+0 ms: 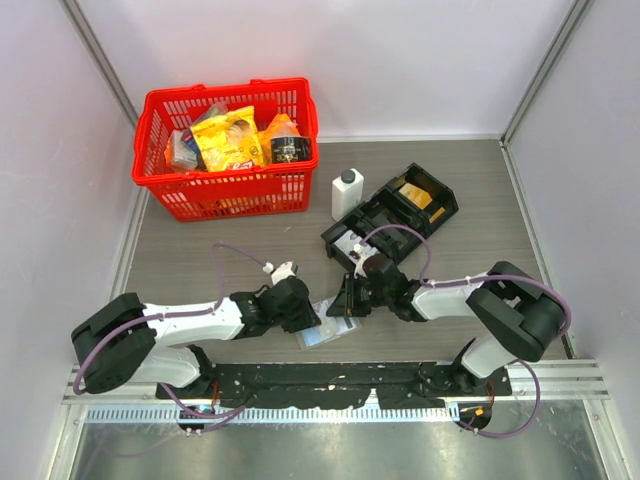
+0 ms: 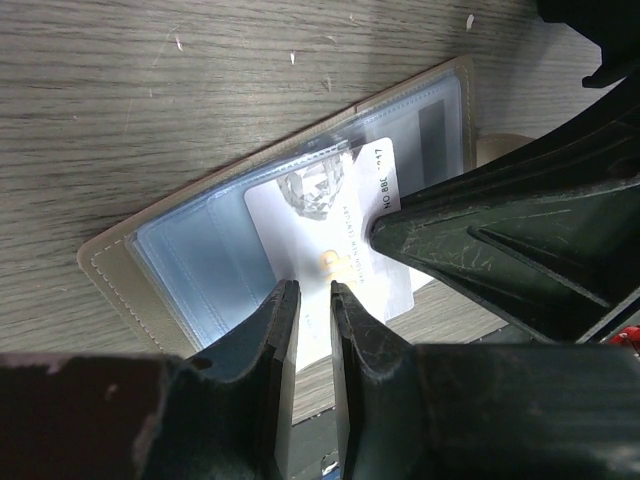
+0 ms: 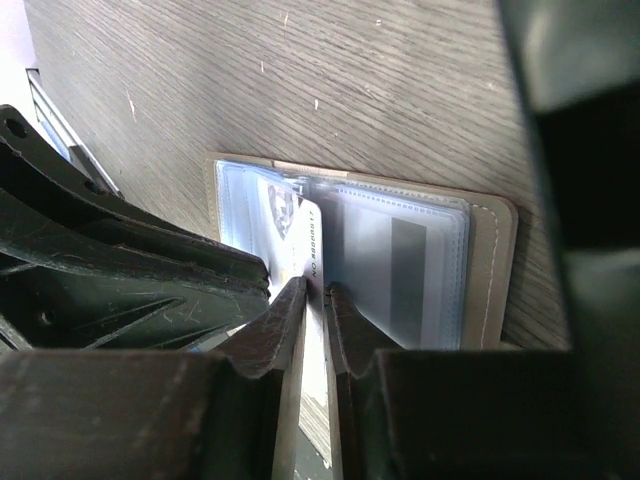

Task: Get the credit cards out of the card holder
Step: Remove the credit card from the card holder, then place the credit card in the storage box.

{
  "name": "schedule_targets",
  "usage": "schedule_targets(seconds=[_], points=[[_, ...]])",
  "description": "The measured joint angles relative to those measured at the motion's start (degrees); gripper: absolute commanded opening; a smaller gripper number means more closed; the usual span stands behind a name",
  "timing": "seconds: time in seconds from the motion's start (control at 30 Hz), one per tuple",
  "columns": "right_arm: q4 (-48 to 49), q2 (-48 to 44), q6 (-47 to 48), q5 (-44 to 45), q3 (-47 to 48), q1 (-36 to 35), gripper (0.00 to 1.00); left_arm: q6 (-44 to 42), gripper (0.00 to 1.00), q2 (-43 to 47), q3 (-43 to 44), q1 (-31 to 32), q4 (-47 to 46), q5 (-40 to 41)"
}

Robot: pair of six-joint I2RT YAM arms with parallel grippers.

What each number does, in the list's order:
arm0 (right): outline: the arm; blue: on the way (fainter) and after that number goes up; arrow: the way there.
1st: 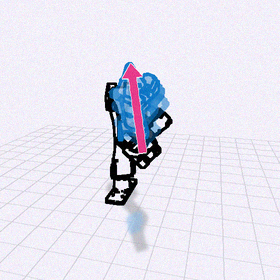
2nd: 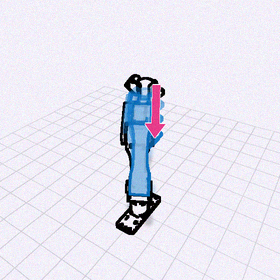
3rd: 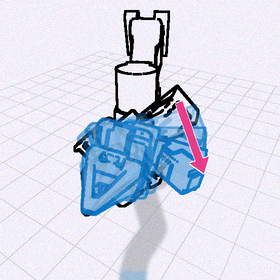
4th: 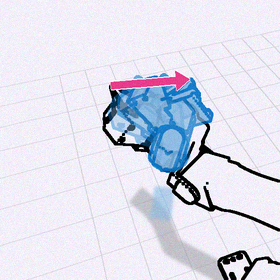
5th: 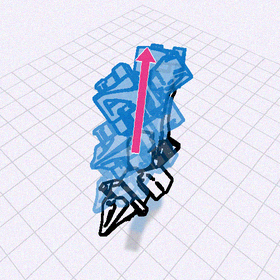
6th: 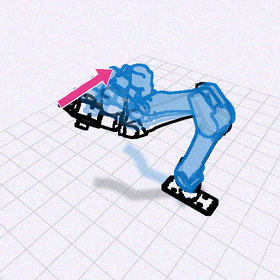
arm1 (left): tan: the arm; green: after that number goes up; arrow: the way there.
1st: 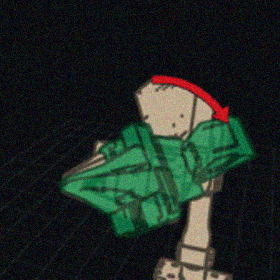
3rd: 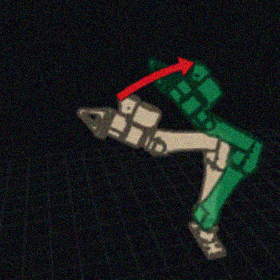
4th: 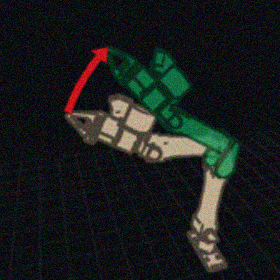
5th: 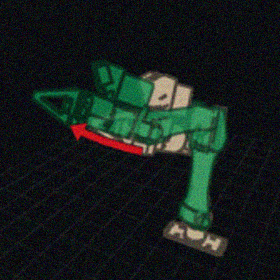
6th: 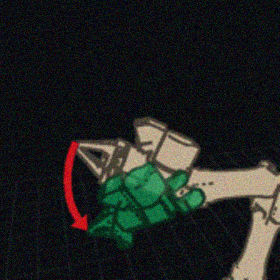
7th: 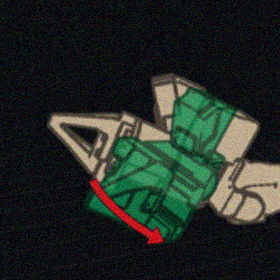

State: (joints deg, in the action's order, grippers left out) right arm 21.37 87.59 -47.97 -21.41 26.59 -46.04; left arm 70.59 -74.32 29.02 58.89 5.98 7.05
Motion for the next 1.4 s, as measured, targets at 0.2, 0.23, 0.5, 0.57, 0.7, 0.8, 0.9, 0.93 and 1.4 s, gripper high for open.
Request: schedule_targets(seconds=[0.2, 0.23, 0.5, 0.57, 0.7, 0.8, 0.9, 0.93, 1.4], points=[[1.11, 0.94, -0.09, -1.38, 0.17, 0.39, 0.01, 0.37, 0.23, 0.22, -0.31, -0.04, -0.22, -0.11], [1.16, 0.90, -0.07, -1.42, 0.17, 0.39, 0.01, 0.57, 0.23, 0.35, -0.39, -0.04, -0.22, -0.07], [-5.79, -6.43, 1.51, 2.45, 0.24, 0.24, 0.01, 1.46, 0.23, 2.12, -1.99, -0.04, -0.24, 0.00], [-9.09, -9.66, 2.23, 4.42, 0.26, 0.24, 0.01, 1.64, 0.23, 2.51, -2.29, -0.04, -0.24, 0.00], [-15.82, -15.76, 3.39, 8.41, 0.70, 0.24, 0.01, 1.86, 0.33, 3.41, -2.47, -0.04, 0.46, 0.31], [-21.40, -21.46, 4.02, 12.17, 1.68, 0.28, 0.01, 1.03, 0.45, 5.64, -2.36, -0.33, 3.08, 0.81], [-25.83, -27.85, 4.00, 16.39, 3.23, 0.72, 0.01, -1.03, 0.64, 8.50, -1.25, -2.25, 7.30, 0.59], [-26.77, -29.88, 3.78, 17.94, 3.74, 1.09, 0.01, -2.27, 0.71, 9.68, -0.13, -3.82, 9.53, 0.39], [-29.97, -45.09, -9.60, 42.91, 4.55, 5.31, 0.01, -25.29, 1.00, 24.61, 22.21, -28.61, 32.63, 1.09]])
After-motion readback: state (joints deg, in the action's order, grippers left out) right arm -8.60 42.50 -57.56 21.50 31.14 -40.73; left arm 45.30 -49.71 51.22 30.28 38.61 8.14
